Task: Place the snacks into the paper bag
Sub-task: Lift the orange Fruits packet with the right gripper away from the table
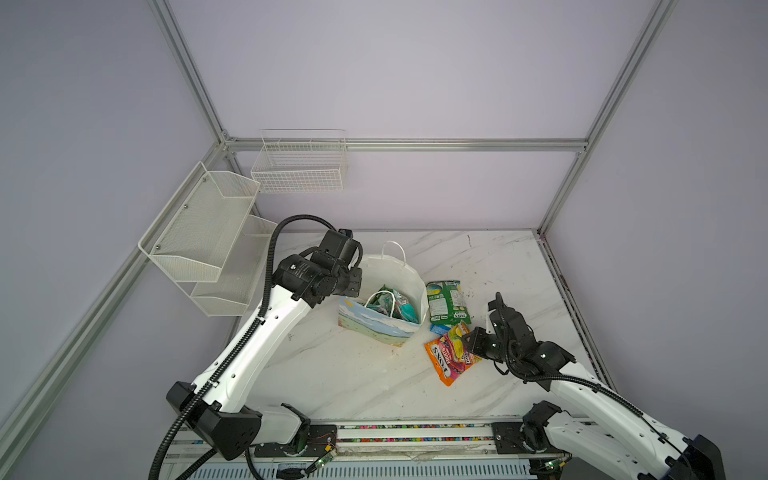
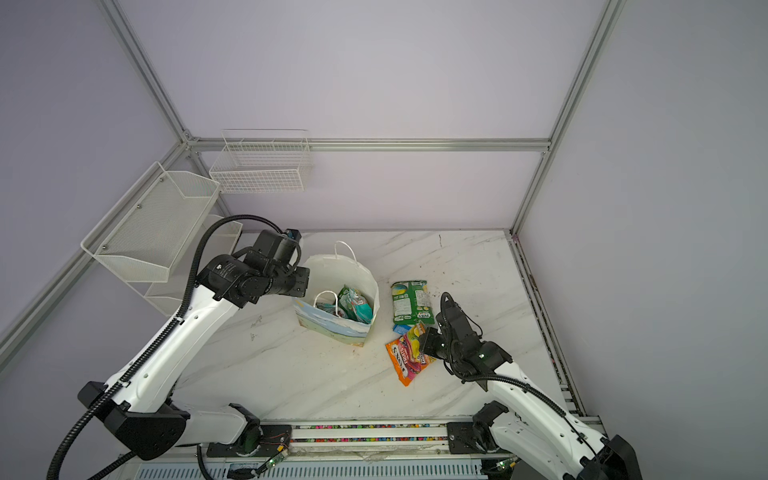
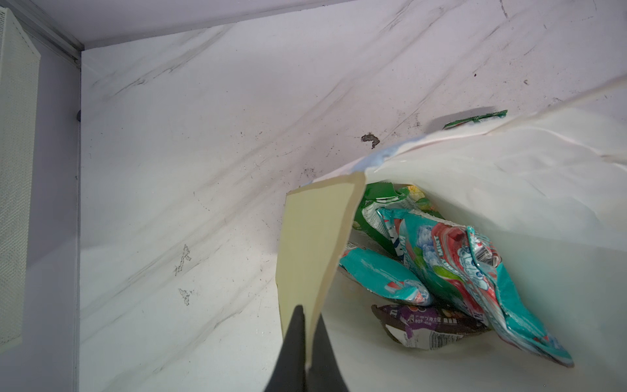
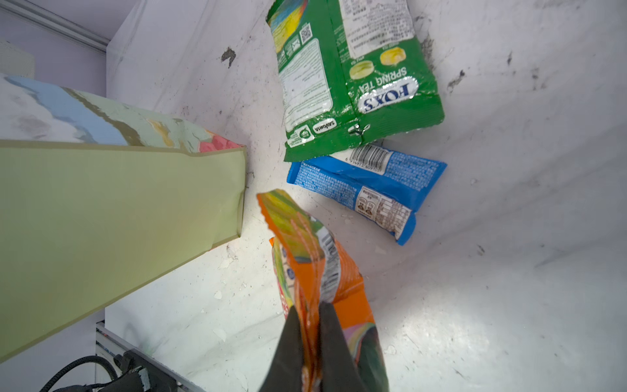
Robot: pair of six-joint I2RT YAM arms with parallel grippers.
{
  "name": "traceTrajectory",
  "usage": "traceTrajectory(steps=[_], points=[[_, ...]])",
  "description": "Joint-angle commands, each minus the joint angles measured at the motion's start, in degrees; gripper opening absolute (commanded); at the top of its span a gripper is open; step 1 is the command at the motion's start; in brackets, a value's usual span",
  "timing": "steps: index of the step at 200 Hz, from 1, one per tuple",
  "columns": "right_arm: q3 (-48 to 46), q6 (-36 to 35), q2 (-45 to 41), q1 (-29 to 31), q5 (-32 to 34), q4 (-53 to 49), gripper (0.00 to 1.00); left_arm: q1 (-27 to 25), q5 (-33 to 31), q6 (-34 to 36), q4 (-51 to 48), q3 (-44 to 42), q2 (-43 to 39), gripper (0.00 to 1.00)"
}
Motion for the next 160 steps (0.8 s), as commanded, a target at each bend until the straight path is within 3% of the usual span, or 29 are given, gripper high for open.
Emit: traceTrajectory(steps=[1, 160], points=[[2.8, -3.0, -1.6, 0.1, 1.0, -1.4, 0.0, 0.0, 0.0, -0.3, 1.1, 1.7, -2.2, 0.0], [18.8, -13.5, -0.6, 0.1, 10.2, -7.2, 0.0, -0.6, 0.1, -0.6, -0.5, 4.6, -2.2, 0.0]])
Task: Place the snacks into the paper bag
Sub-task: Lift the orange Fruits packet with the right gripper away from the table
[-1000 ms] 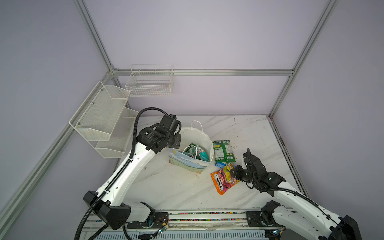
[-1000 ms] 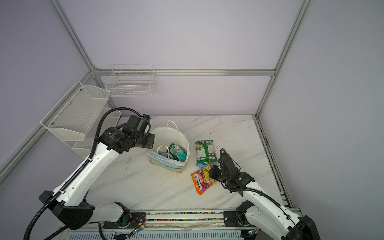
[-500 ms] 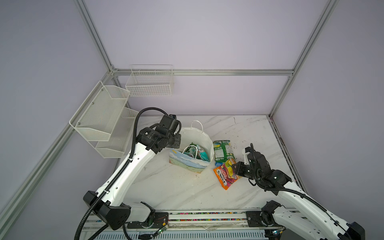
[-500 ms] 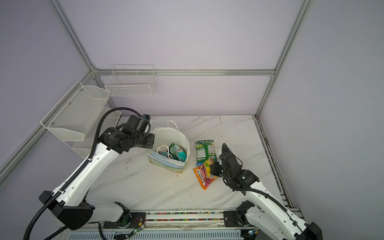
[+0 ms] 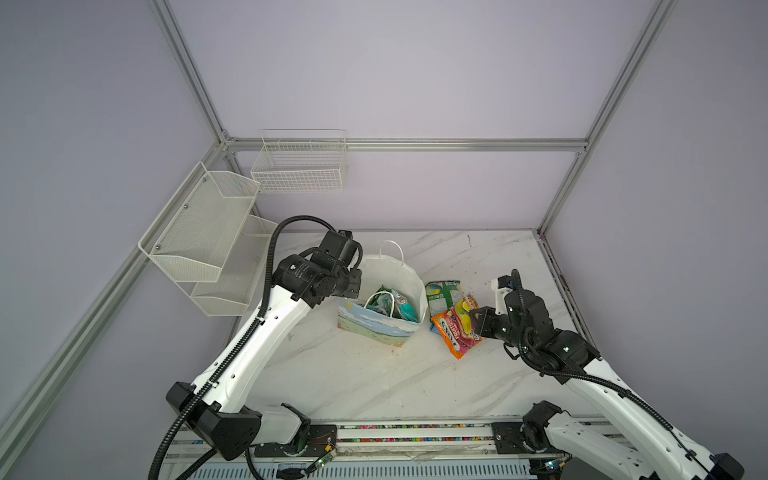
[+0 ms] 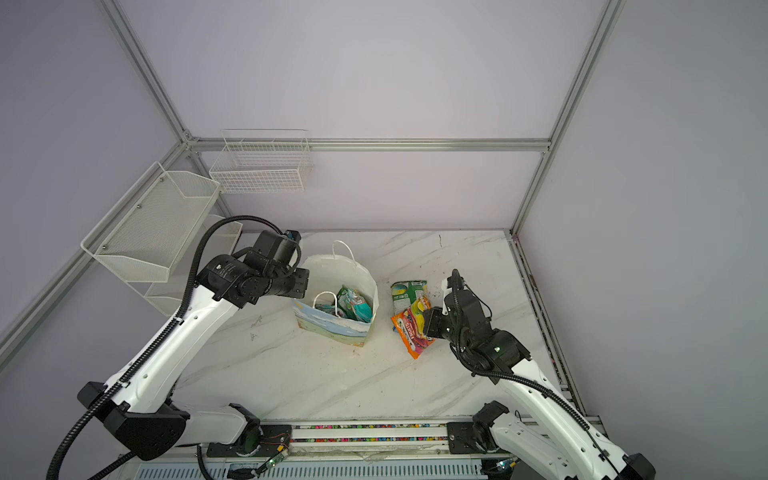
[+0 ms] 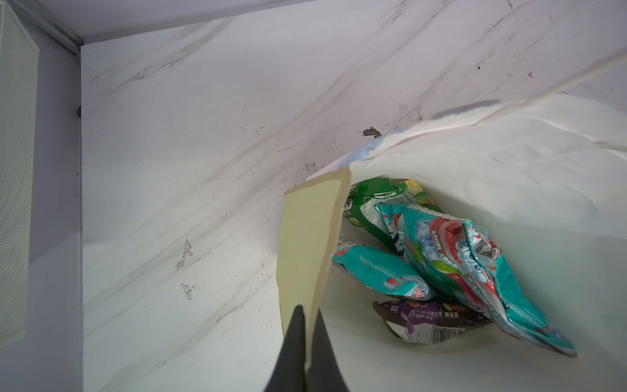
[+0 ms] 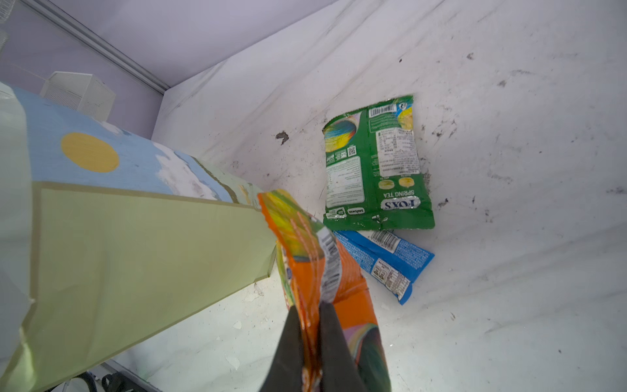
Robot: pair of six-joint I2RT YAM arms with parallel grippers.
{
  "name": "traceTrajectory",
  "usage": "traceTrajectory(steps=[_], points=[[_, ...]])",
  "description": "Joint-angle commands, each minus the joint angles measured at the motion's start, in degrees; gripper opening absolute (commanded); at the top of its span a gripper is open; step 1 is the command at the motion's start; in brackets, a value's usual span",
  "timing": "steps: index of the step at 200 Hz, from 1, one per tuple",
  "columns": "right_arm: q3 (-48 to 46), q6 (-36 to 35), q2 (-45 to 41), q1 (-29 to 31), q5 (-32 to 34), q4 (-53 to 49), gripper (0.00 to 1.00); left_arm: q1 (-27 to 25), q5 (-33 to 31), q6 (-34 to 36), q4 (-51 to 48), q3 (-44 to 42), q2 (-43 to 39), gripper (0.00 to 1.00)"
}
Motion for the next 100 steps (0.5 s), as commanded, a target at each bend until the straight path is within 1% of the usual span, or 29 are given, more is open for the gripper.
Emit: traceTrajectory(steps=[1, 40, 100], points=[[3.6, -2.9, 0.2, 0.1, 2.8, -0.6, 0.0, -0.5, 0.0, -0.6, 0.6, 4.5, -2.1, 0.0], [7.6, -5.4, 1.2, 0.1, 4.7, -1.5, 0.0, -0.7, -0.3, -0.6, -0.1, 5.9, -1.5, 0.0], [12.2, -8.4, 1.0, 0.1, 5.8, -1.3, 0.0, -1.5, -0.8, -0.7, -0.9, 7.7, -0.8, 0.0]])
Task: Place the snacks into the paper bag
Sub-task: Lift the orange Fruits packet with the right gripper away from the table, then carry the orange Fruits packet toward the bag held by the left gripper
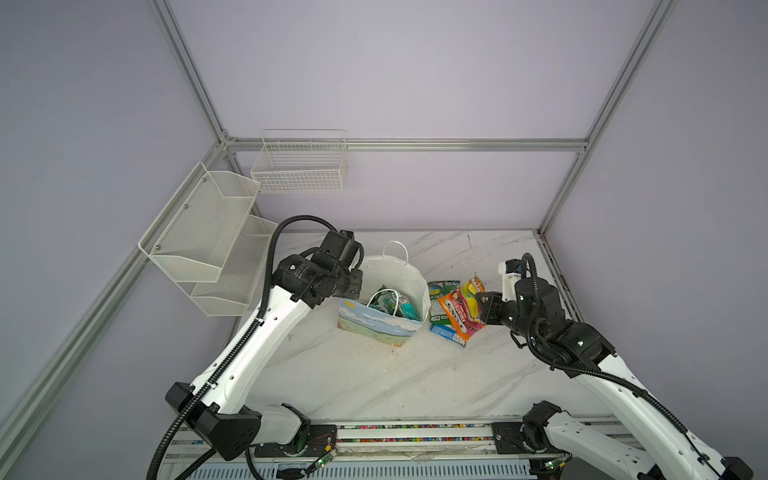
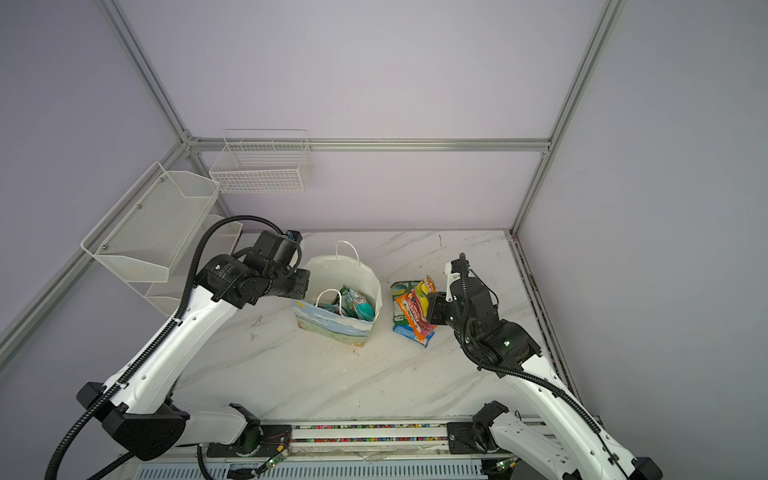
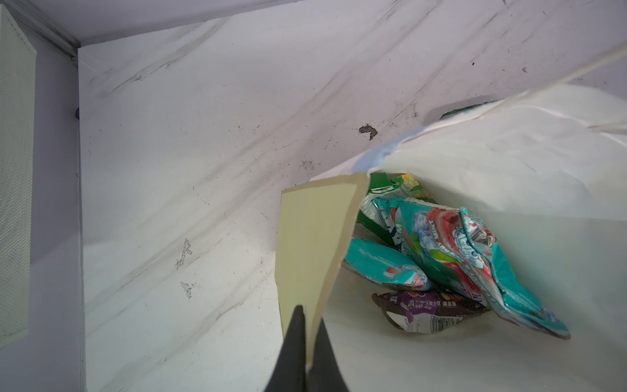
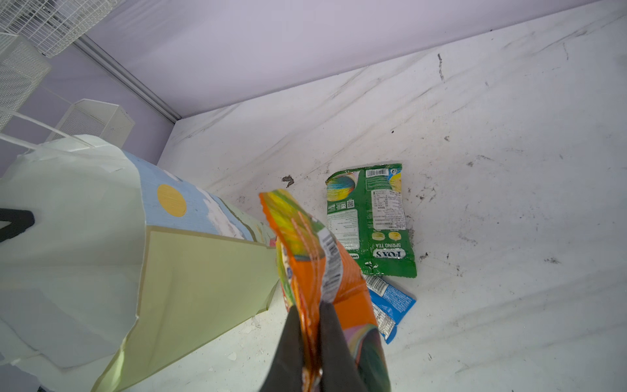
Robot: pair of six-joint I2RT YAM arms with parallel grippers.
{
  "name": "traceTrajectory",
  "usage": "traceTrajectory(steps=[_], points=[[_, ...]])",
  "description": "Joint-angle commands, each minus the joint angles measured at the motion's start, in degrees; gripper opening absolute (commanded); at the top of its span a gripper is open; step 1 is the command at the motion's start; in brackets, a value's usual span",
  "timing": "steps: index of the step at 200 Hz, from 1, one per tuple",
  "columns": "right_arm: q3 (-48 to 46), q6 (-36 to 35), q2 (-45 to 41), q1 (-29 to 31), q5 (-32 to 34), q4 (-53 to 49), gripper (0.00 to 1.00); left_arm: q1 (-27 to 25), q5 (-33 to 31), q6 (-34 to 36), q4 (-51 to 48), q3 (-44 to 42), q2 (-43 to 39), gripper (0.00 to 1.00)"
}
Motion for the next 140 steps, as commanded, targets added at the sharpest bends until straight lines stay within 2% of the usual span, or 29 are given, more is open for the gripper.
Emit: traceTrajectory(steps=[1, 140], points=[[3.5, -2.4, -0.5, 0.1, 1.7, 0.9, 0.0, -0.4, -0.8, -0.7, 0.6, 6.4, -0.8, 0.0], [13.8, -8.2, -0.8, 0.1, -0.5, 3.1, 0.0, -2.2, -2.3, -1.2, -0.5, 8.2, -0.3, 0.0]])
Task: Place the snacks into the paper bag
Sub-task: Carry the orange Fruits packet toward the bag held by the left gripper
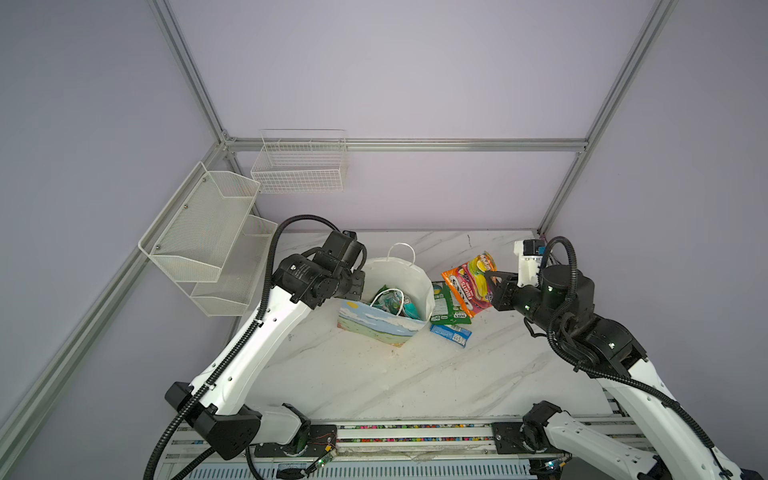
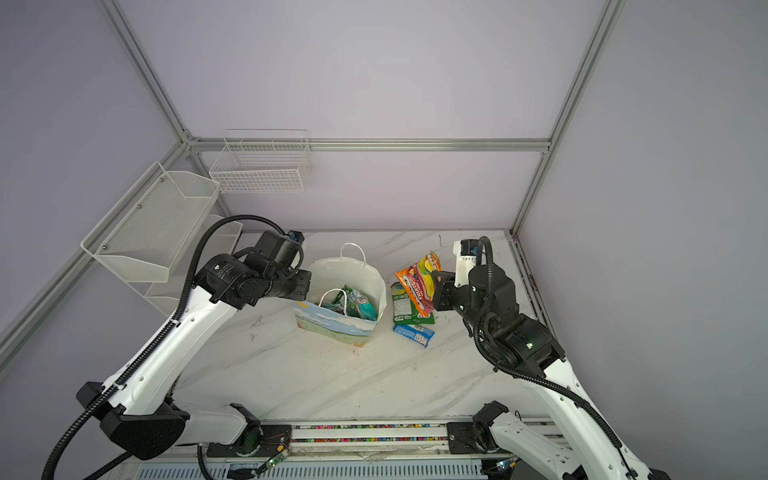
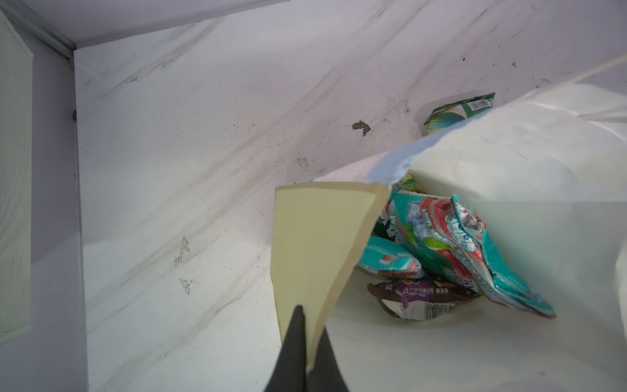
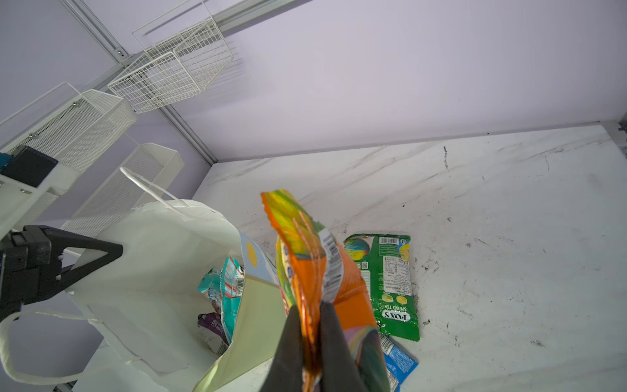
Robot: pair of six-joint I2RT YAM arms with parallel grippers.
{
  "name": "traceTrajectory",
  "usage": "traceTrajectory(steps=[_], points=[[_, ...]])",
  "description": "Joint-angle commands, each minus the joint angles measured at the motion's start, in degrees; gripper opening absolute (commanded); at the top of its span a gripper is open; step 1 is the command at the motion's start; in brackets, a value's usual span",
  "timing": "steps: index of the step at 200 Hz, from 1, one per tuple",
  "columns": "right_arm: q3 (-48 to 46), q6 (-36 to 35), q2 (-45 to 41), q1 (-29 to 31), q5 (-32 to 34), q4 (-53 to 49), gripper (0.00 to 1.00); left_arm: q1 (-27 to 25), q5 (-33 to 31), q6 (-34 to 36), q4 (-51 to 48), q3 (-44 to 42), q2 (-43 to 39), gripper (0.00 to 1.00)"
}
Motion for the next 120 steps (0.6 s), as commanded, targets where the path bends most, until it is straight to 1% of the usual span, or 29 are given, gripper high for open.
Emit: traceTrajectory(steps=[1, 120], points=[[2.6, -1.8, -0.9, 0.1, -0.9, 3.1, 0.0, -0.4, -1.7, -0.3, 1.3, 6.3, -0.6, 0.0], [5.1, -3.5, -3.0, 0.1, -6.2, 7.9, 0.0, -1.6, -2.6, -0.7, 0.6, 8.1, -0.2, 0.0]])
